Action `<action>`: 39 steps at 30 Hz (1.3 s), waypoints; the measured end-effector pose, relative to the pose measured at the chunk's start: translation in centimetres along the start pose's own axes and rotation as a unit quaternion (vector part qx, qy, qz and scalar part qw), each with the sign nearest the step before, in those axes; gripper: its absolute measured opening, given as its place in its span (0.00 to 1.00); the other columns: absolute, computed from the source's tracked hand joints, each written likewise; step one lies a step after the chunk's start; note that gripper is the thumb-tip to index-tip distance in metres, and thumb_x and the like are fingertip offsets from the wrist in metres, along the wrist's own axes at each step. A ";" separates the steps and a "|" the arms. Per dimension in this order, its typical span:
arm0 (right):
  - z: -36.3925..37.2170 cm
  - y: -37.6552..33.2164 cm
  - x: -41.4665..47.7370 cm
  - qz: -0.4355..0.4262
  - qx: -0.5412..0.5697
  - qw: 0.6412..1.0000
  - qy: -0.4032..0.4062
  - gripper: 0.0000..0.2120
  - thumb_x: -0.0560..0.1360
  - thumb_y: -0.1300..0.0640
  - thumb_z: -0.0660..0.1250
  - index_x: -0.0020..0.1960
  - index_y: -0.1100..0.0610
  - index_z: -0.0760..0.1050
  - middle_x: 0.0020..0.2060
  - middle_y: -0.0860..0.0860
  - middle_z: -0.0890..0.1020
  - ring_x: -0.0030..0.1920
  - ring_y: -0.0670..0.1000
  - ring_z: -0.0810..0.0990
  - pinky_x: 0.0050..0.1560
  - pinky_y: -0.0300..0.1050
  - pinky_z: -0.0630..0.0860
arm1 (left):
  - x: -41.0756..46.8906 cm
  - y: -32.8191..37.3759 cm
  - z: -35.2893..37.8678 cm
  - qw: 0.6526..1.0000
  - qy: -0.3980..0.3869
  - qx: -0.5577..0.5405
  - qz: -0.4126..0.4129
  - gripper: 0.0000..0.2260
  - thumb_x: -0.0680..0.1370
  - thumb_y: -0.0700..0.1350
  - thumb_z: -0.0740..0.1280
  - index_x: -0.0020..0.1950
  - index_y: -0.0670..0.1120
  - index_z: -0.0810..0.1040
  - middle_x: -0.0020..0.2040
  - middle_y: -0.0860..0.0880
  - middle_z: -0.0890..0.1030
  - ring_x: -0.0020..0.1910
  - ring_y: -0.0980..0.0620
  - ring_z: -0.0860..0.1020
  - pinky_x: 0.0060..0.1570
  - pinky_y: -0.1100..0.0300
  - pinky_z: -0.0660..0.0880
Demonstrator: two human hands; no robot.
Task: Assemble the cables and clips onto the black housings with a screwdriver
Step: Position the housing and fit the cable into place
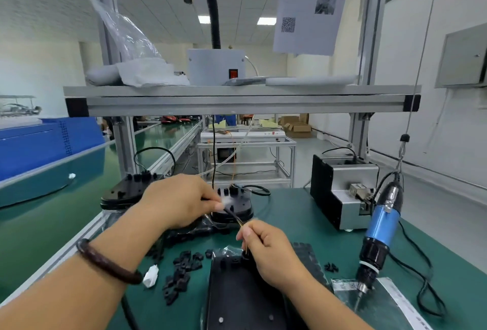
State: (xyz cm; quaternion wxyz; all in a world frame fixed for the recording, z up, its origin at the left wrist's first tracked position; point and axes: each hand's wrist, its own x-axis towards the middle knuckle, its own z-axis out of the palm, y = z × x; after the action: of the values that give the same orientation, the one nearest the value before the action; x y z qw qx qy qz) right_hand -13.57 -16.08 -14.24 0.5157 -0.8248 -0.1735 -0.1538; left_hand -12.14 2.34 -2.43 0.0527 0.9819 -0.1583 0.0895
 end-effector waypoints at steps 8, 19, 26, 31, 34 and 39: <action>0.0 -0.1 0.2 -0.057 -0.063 0.995 -0.054 0.10 0.80 0.57 0.60 0.41 0.53 0.74 0.29 0.40 0.71 0.33 0.42 0.68 0.37 0.33 0.65 | -0.1 -0.8 -0.2 0.995 -0.089 -0.003 0.039 0.06 0.74 0.66 0.63 0.50 0.75 0.75 0.48 0.71 0.79 0.50 0.65 0.77 0.54 0.58 0.76; 0.2 -0.3 0.4 -0.083 -0.101 0.990 -0.056 0.09 0.80 0.57 0.60 0.43 0.56 0.75 0.36 0.44 0.73 0.41 0.43 0.72 0.46 0.40 0.71 | -1.8 -0.4 1.8 0.992 0.018 0.103 0.069 0.10 0.76 0.66 0.59 0.55 0.71 0.75 0.51 0.66 0.80 0.51 0.60 0.77 0.41 0.62 0.71; 0.2 -0.3 0.4 -0.079 -0.068 0.992 -0.066 0.09 0.80 0.58 0.60 0.42 0.55 0.75 0.34 0.41 0.72 0.38 0.41 0.71 0.43 0.36 0.69 | -1.7 -2.4 4.1 0.981 -0.012 -0.182 0.059 0.05 0.75 0.57 0.67 0.45 0.68 0.80 0.44 0.69 0.81 0.46 0.68 0.78 0.52 0.64 0.74; 0.3 -0.3 0.5 -0.093 -0.087 0.989 -0.077 0.09 0.80 0.58 0.60 0.41 0.56 0.74 0.35 0.43 0.72 0.39 0.42 0.70 0.46 0.41 0.70 | -1.6 -3.1 5.5 0.992 -0.031 -0.106 0.065 0.12 0.76 0.62 0.62 0.49 0.57 0.80 0.43 0.51 0.82 0.44 0.54 0.79 0.50 0.54 0.77; 0.3 -0.3 0.5 -0.096 -0.095 0.988 -0.078 0.11 0.80 0.58 0.60 0.39 0.50 0.71 0.35 0.43 0.71 0.38 0.42 0.70 0.45 0.42 0.70 | -1.5 -3.0 5.8 0.995 -0.016 -0.060 0.071 0.15 0.76 0.63 0.60 0.50 0.55 0.78 0.42 0.50 0.81 0.43 0.54 0.79 0.48 0.54 0.77; 0.3 -0.4 0.4 -0.100 -0.099 0.986 -0.089 0.15 0.79 0.59 0.61 0.37 0.46 0.68 0.34 0.42 0.72 0.37 0.40 0.70 0.43 0.37 0.68 | -1.9 -2.4 6.9 0.995 0.004 -0.057 0.082 0.13 0.78 0.61 0.60 0.45 0.54 0.75 0.37 0.52 0.78 0.38 0.56 0.76 0.44 0.55 0.76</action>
State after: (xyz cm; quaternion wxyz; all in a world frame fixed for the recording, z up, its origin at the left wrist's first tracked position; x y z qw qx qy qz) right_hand -13.35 -15.62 -13.83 0.3960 -0.8607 -0.2842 -0.1470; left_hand -12.01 4.27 -9.72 0.1014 0.9608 -0.2426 0.0882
